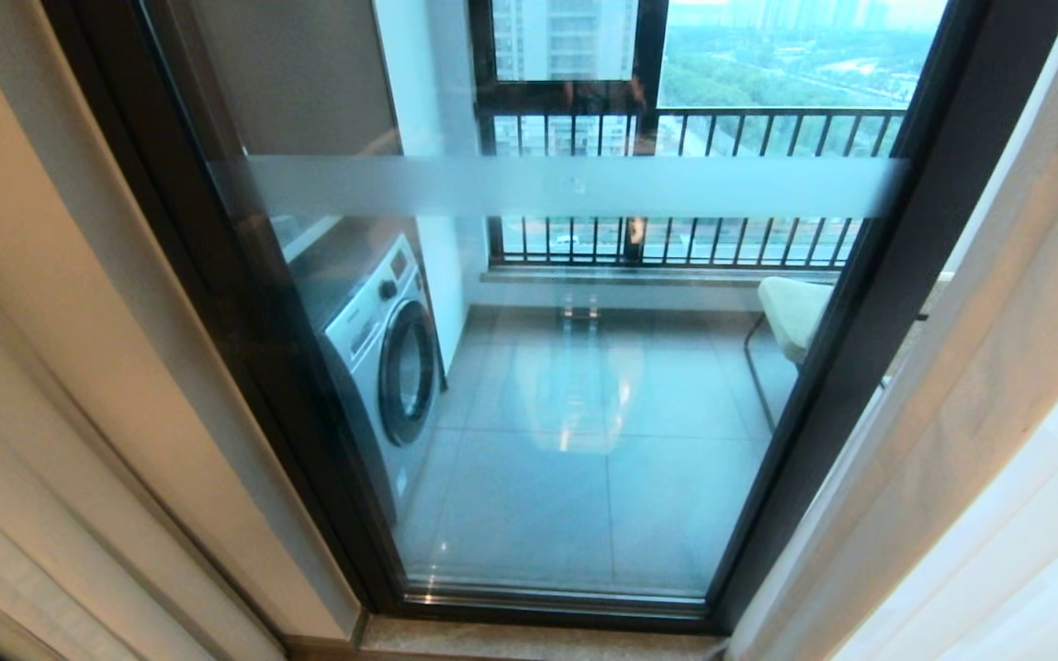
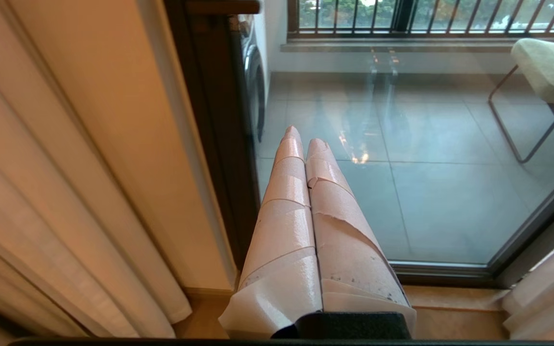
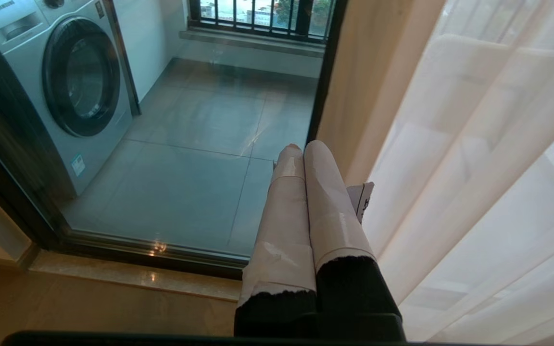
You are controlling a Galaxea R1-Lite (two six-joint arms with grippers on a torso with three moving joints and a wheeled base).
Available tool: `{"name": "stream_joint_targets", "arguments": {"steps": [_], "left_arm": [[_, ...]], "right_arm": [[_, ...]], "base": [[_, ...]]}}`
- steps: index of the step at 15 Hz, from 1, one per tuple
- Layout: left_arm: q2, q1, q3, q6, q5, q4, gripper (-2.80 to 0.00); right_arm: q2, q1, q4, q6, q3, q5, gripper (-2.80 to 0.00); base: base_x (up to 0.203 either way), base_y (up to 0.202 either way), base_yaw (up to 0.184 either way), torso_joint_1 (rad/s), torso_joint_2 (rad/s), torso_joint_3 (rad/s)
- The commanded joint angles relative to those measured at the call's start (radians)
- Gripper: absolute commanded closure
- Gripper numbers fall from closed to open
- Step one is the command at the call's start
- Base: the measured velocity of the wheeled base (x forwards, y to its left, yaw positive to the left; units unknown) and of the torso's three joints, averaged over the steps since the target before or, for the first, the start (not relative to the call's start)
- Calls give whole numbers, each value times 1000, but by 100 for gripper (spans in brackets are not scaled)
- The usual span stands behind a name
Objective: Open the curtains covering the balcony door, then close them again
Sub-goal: Close the inner curtains on both sides
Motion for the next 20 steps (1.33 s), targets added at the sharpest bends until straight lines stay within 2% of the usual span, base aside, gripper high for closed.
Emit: {"name": "stream_joint_targets", "arguments": {"steps": [1, 14, 20], "left_arm": [[1, 0, 0, 0, 0, 0, 0], [1, 0, 0, 2, 1, 1, 0], [1, 0, 0, 2, 0, 0, 0]], "right_arm": [[1, 0, 1, 0, 0, 1, 0], [1, 0, 1, 1, 0, 1, 0], [1, 0, 1, 1, 0, -1, 0]], "base": [[0, 188, 3, 2, -1, 7], [0, 181, -7, 2, 3, 1], [0, 14, 0, 0, 0, 1]]}}
